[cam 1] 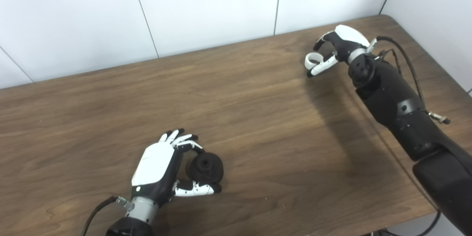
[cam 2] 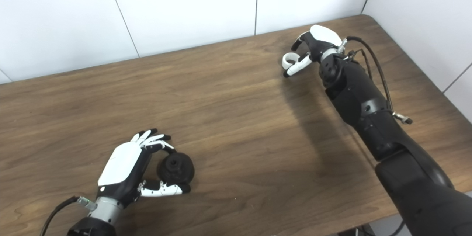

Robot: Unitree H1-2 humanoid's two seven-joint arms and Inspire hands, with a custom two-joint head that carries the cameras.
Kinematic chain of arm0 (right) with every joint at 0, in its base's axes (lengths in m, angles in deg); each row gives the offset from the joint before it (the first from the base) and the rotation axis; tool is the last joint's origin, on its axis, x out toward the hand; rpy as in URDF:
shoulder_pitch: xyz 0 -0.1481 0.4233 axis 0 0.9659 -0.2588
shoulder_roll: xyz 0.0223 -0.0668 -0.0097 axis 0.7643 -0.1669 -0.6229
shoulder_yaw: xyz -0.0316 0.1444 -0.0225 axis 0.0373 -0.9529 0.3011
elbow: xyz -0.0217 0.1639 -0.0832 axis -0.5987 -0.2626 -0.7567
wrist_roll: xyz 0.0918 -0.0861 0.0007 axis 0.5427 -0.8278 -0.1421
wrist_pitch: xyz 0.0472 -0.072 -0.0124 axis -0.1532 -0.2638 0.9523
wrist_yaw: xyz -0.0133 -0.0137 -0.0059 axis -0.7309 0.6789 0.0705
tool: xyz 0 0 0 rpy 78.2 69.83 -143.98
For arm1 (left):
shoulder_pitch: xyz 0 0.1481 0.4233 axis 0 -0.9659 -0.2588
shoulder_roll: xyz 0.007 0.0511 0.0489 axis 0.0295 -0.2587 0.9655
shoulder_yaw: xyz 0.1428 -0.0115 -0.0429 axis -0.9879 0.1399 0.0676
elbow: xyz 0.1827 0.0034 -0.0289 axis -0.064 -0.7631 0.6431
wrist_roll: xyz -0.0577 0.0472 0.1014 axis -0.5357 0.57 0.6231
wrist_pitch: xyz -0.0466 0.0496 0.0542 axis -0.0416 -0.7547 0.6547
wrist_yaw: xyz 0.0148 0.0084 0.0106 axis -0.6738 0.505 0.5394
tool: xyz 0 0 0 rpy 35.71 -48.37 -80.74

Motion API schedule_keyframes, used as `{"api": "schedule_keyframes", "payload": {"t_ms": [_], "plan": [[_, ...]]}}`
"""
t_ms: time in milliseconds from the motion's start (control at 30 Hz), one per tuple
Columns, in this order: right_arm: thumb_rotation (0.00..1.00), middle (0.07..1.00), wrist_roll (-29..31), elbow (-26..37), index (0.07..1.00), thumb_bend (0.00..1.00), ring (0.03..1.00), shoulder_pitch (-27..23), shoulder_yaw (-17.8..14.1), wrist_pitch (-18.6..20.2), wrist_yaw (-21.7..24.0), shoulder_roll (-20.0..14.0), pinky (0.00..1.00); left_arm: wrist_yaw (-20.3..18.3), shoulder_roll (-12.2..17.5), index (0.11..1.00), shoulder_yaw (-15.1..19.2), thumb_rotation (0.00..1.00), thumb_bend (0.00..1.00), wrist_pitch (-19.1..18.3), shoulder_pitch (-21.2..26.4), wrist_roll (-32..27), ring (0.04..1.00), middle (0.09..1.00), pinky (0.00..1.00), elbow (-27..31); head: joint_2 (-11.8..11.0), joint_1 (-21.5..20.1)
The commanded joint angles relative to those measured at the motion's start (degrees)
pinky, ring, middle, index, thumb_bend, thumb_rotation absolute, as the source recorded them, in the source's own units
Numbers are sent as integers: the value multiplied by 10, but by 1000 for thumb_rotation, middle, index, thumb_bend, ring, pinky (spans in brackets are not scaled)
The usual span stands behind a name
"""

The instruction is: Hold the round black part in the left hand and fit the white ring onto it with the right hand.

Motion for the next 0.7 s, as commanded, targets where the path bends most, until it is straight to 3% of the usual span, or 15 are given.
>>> {"api": "schedule_keyframes", "payload": {"t_ms": [0, 133, 667], "plan": [[248, 918, -11, 5, 675, 793, 971, -32, -4, 3, 0, -13, 927, -24, 20, 483, 5, 53, 523, -21, -15, 15, 961, 836, 1000, -19, 1, 0], [246, 916, -11, 3, 661, 787, 962, -33, -5, 3, 3, -11, 886, -23, 21, 482, 5, 54, 523, -21, -15, 16, 963, 836, 1000, -20, 1, 0], [222, 900, -10, 8, 618, 763, 955, -27, -12, 3, 5, -5, 892, -26, 20, 482, 4, 54, 523, -22, -15, 20, 963, 836, 1000, -17, 4, 1]]}}
